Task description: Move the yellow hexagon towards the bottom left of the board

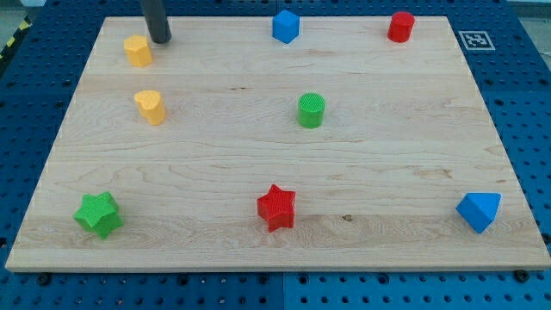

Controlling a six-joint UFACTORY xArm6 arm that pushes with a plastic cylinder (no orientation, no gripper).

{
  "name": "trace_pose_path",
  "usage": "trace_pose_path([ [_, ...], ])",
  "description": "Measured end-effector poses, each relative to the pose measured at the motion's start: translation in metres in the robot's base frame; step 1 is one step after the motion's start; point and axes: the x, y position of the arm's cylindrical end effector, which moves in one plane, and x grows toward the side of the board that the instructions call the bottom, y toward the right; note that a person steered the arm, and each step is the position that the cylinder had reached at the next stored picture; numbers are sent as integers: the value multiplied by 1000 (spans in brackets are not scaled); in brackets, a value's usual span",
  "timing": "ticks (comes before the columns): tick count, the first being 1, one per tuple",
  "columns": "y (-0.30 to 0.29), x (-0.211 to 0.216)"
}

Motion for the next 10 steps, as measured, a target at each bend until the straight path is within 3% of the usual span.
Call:
trace_pose_path([
  [1,-30,16],
  [3,-26,64],
  [5,11,65],
  [7,7,70],
  [10,0,131],
])
